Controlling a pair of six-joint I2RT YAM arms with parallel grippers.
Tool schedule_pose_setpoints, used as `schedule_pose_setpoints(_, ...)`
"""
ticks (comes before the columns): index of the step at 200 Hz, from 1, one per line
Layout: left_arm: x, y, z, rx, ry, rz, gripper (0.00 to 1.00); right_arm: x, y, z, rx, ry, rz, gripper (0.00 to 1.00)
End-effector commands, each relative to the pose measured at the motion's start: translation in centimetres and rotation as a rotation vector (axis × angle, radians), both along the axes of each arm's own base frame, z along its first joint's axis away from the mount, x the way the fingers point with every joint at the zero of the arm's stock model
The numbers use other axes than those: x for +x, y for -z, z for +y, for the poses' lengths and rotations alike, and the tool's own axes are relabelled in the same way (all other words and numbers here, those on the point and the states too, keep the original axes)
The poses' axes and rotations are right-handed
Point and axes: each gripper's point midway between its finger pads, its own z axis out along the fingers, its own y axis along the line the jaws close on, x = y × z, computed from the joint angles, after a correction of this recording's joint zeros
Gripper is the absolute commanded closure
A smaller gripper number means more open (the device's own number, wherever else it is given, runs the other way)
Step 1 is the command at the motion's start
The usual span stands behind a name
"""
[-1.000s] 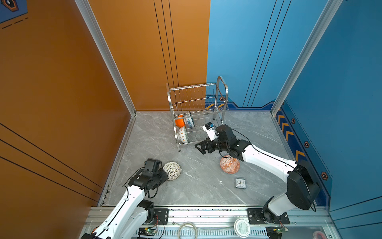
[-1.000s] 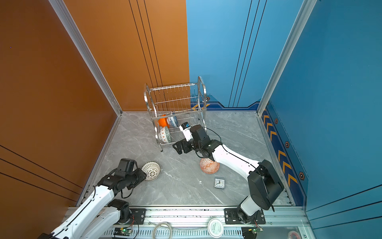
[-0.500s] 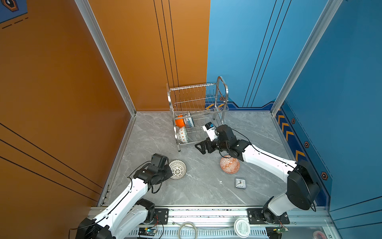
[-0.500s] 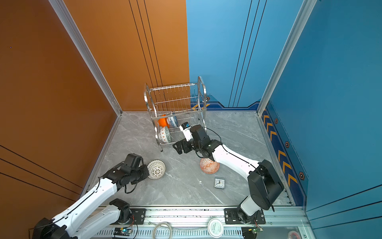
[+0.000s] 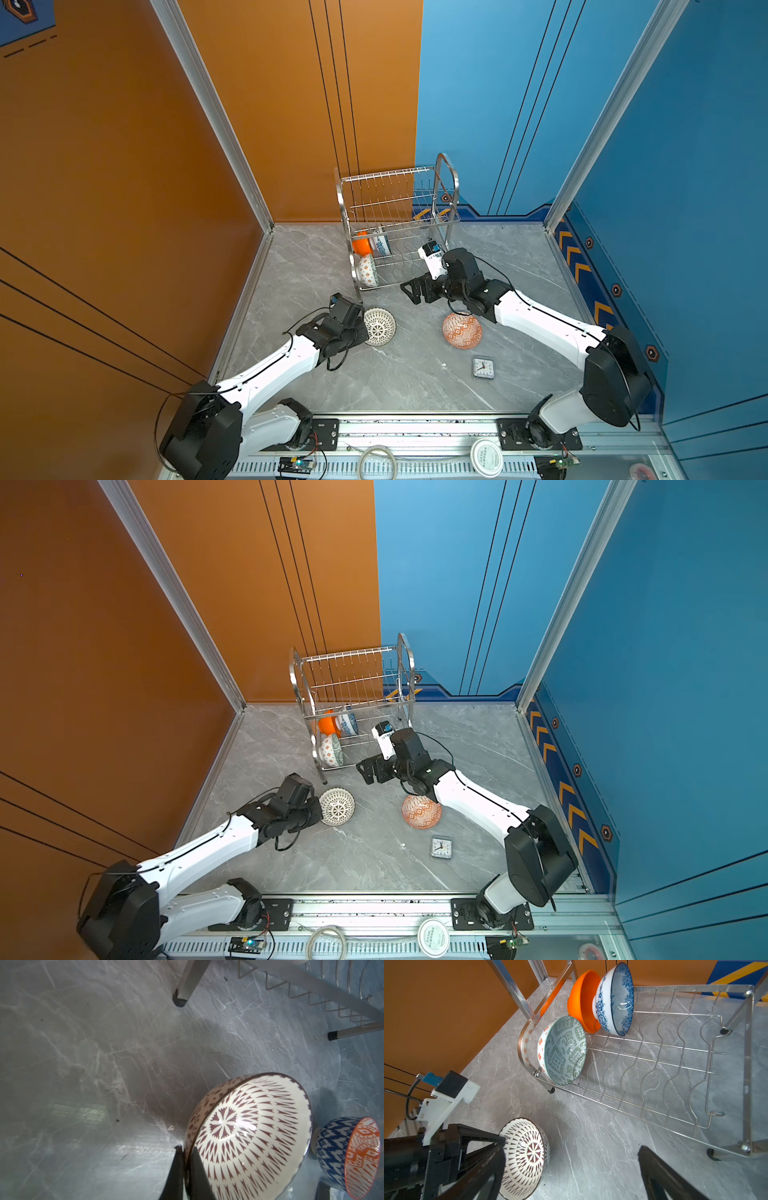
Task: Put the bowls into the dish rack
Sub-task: 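Move the left gripper to the lattice bowl while the right gripper hovers, then lower the right gripper onto the lattice bowl rim while the left gripper draws back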
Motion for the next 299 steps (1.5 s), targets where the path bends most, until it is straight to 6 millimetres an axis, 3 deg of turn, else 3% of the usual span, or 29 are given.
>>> schedule_pose_setpoints(1,2.9,-3.1,-2.1,-0.04,0.0,-0.12,0.92,0.0,0.6,-1.5,-0.043,0.052,0.015,0.0)
schedule_pose_setpoints(66,3.7,-2.1,-3.6,-0.044,0.031,-0.099,0.79,-0.1,1.2,-1.8,-0.086,0.058,0.017,0.0)
schedule_pose_setpoints(113,3.4,-2.7,-2.7,-0.044,0.023,-0.125,0.78,-0.9,2.2,-1.3,-0.198,0.026,0.0,0.0)
schedule_pose_setpoints(124,3.3,-3.0,-2.3,-0.051,0.018,-0.134,0.75,-2.4,2.8,-0.1,-0.235,-0.017,-0.009,0.0)
schedule_pose_setpoints(154,2.7,-4.7,0.6,-0.056,-0.03,-0.18,0.53,-4.6,4.3,0.8,-0.346,-0.086,-0.045,0.0)
schedule_pose_setpoints(179,2.1,-6.7,4.2,-0.115,-0.118,-0.243,0.0,-6.4,5.2,2.3,-0.398,-0.15,-0.059,0.0)
schedule_pose_setpoints(206,1.4,-7.9,7.0,-0.218,-0.193,-0.274,0.02,-7.9,6.5,4.5,-0.451,-0.228,-0.054,0.01)
schedule_pose_setpoints(233,0.9,-7.7,7.8,-0.313,-0.226,-0.276,0.02,-8.9,8.2,7.1,-0.537,-0.307,-0.065,0.08)
schedule_pose_setpoints(266,0.6,-7.1,8.1,-0.379,-0.241,-0.27,0.02,-8.7,10.4,9.0,-0.644,-0.348,-0.067,0.25)
schedule_pose_setpoints(299,0.5,-7.0,8.6,-0.396,-0.245,-0.274,0.02,-8.4,11.8,9.8,-0.678,-0.357,-0.05,0.43)
